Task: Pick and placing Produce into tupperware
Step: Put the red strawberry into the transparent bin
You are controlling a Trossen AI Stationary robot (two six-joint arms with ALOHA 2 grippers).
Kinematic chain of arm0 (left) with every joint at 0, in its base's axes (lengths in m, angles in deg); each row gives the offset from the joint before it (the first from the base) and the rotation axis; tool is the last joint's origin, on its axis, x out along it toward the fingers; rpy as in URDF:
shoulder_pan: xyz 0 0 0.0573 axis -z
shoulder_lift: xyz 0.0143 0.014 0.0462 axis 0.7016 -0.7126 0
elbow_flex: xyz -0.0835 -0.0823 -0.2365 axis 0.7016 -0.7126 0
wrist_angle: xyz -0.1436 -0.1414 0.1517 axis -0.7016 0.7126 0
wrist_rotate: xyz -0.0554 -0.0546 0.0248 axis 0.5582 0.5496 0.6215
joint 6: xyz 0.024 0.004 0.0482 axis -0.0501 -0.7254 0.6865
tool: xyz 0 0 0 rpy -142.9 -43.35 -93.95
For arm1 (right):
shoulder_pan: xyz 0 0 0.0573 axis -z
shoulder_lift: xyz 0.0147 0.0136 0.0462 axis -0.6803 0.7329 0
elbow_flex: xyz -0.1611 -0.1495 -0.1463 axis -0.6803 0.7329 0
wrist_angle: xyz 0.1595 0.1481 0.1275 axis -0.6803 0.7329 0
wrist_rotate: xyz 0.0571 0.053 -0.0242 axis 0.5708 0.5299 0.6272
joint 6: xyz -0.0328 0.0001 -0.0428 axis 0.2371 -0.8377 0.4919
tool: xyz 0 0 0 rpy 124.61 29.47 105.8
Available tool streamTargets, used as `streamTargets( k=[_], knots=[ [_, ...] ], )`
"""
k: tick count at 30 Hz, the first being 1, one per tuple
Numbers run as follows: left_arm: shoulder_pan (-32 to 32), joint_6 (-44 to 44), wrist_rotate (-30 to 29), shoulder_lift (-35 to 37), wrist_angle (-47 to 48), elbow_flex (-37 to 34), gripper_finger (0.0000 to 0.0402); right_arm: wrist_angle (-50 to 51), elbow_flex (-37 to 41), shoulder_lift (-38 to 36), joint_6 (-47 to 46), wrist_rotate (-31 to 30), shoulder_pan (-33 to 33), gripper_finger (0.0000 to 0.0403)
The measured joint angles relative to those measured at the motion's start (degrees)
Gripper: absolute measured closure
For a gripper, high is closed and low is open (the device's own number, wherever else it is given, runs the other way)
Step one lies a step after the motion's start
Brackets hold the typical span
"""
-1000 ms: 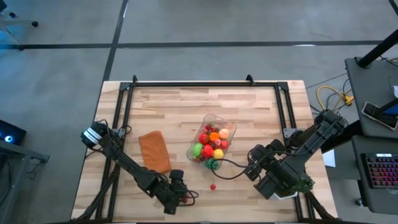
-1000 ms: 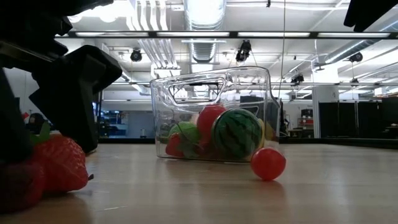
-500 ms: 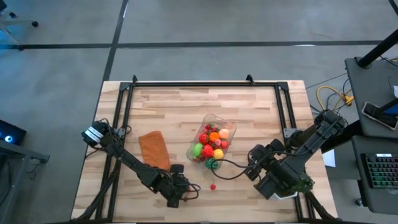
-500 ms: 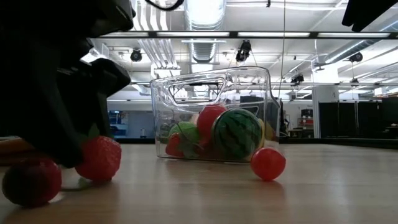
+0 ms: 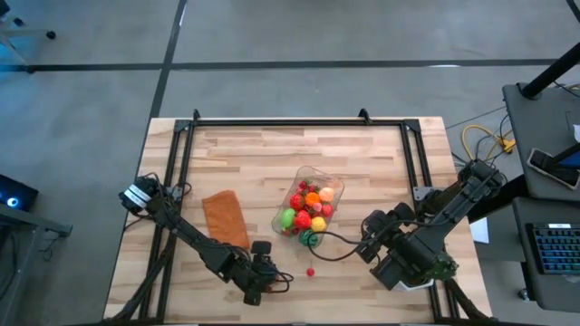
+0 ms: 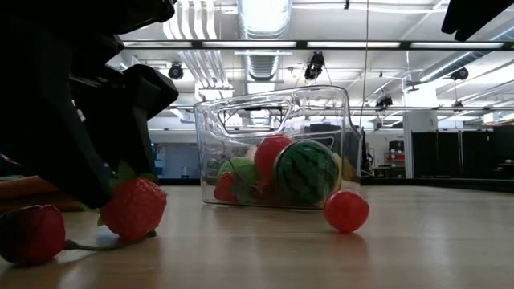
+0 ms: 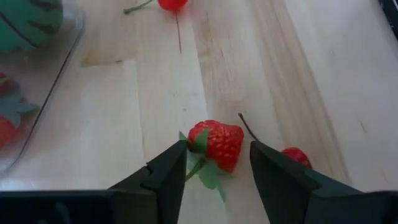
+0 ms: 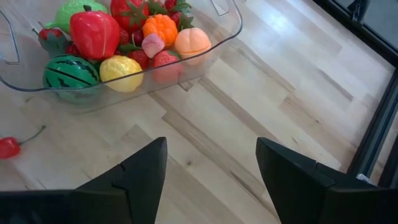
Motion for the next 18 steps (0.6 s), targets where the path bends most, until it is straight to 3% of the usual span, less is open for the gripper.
streamTargets(
  k=[11, 18],
  knots=[
    [-1.22, 0.38, -0.15, 0.02, -0.26, -0.26, 0.0162, 0.00, 0.00, 0.00, -0.53, 0.00, 0.00, 0.0163],
    [-1.44, 0.64, 1.53, 0.00, -0.81, -0.64, 0.0150, -0.02, 0.00, 0.00, -0.97, 0.00, 0.00, 0.0163]
  ],
)
